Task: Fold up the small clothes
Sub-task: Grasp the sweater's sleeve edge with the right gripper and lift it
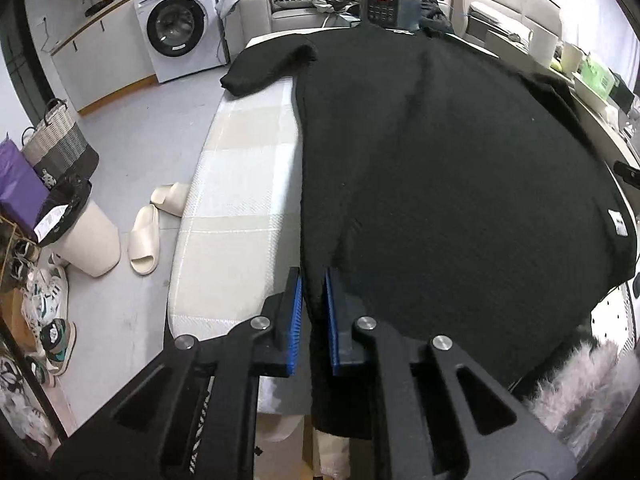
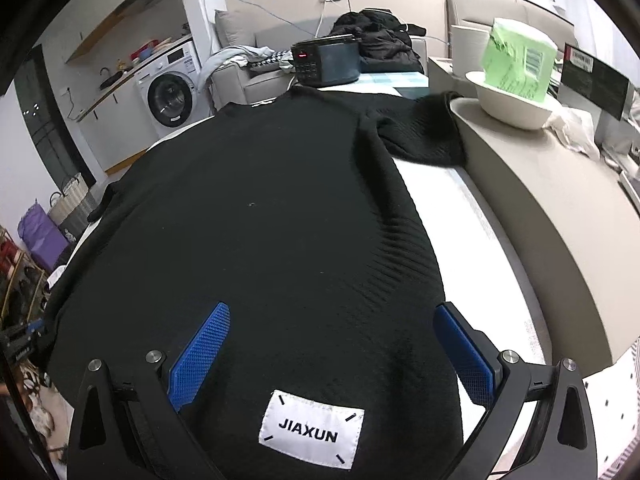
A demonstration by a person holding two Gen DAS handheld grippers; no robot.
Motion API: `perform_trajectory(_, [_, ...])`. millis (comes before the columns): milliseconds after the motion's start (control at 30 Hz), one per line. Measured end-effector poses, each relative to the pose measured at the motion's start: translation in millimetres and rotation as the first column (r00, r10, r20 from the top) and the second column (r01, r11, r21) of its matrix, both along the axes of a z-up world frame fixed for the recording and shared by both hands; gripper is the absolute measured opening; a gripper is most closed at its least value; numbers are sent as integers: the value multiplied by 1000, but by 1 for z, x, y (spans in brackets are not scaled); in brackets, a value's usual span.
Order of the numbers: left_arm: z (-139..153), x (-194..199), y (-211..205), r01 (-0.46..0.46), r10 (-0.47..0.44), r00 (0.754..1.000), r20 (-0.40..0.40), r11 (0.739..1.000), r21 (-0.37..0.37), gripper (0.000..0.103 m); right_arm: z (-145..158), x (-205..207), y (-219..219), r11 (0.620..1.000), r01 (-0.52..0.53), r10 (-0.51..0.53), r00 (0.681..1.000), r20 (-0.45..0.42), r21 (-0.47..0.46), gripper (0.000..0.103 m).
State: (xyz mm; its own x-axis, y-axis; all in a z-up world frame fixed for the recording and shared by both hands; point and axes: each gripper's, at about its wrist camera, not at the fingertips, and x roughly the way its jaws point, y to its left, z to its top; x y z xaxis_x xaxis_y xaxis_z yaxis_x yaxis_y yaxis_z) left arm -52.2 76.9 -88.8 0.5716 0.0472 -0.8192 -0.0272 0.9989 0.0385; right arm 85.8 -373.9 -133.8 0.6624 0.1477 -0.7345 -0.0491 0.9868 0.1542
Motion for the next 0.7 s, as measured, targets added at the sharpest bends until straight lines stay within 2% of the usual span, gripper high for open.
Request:
perform_trajectory(167, [10, -7, 6, -11, 13, 998, 65, 999, -46, 9, -3, 5, -4, 1000, 7, -7, 1000, -1, -18, 103])
perform_trajectory(200, [14, -7, 7, -20, 25, 996, 82, 998, -56, 18, -2, 6, -6, 1000, 14, -14, 1000, 6, -13, 103])
perform_trajectory(267, [19, -2, 9, -45, 50, 995, 88, 998, -53, 52, 2, 11, -15, 998, 52, -52, 998, 22, 17, 103])
perform_trajectory(300, [24, 2, 10, -59, 66, 991, 118, 996, -60, 76, 4, 15, -21, 996, 74, -75, 997, 29, 47, 103])
perform_trajectory(333, [28, 4, 11, -67, 77, 986, 147, 995, -75, 82, 7, 22, -29, 990, 102, -106, 994, 37, 100, 103])
perform_trajectory(433, [40, 22, 7, -53, 75, 981, 181, 991, -125, 83, 18, 40, -52, 958, 175, -194, 979, 64, 226, 103])
perform_trajectory(500, [48, 40, -1, -47, 74, 977, 200, 989, -138, 87, 25, 53, -62, 946, 230, -254, 964, 82, 229, 100])
perform_trajectory(600, [56, 65, -12, -28, 71, 969, 236, 983, -180, 102, 31, 83, -71, 941, 264, -287, 954, 87, 211, 90])
perform_trajectory(700, [59, 90, -25, -10, 67, 970, 235, 972, -235, 102, 25, 116, -82, 920, 319, -336, 941, 39, 226, 87])
